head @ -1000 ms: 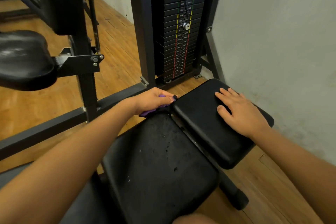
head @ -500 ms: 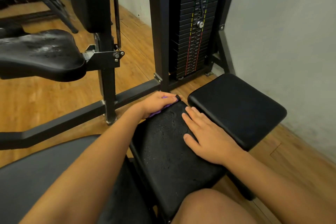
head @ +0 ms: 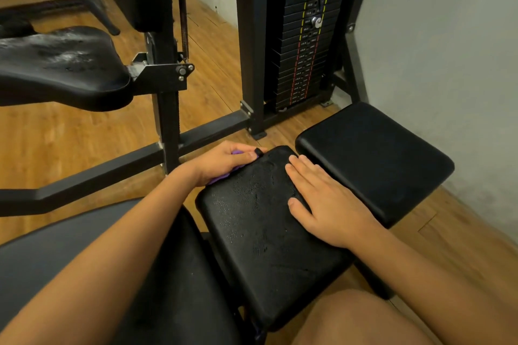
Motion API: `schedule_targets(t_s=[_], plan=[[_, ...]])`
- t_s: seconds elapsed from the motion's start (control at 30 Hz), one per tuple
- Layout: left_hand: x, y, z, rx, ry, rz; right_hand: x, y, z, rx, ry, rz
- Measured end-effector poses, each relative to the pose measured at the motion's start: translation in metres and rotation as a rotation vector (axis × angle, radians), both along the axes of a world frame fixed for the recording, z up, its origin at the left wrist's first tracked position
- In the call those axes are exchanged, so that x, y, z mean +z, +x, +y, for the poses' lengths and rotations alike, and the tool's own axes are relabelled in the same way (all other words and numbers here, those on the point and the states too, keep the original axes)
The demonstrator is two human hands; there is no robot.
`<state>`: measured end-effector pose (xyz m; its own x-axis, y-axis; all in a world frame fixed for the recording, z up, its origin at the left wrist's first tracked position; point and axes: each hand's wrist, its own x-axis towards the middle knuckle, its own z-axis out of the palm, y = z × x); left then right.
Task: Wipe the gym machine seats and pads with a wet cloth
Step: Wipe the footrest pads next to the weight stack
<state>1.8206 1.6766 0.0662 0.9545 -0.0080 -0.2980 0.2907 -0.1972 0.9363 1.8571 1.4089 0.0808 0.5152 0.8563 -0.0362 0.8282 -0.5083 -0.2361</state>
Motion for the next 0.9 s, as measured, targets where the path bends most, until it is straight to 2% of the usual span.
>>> schedule_targets(t_s=[0.13, 0.3, 0.5, 0.73, 0.9], plan=[[-0.005, 0.027, -0.017, 0.034, 0.015, -0.069, -0.001, 0.001, -0.002, 0.000, -0.002, 0.004], [-0.004, 0.023, -0.018, 0.059, 0.090, -0.136, -0.001, 0.001, -0.001, 0.004, 0.006, 0.007], [-0.002, -0.001, 0.000, 0.019, 0.082, -0.026, -0.002, 0.000, 0.000, 0.009, 0.038, 0.020], [0.000, 0.037, -0.024, 0.017, 0.074, -0.095, -0.002, 0.001, 0.000, 0.005, 0.030, 0.007], [0.000, 0.026, -0.024, 0.033, 0.084, -0.073, 0.001, 0.001, -0.003, -0.006, 0.008, 0.010]])
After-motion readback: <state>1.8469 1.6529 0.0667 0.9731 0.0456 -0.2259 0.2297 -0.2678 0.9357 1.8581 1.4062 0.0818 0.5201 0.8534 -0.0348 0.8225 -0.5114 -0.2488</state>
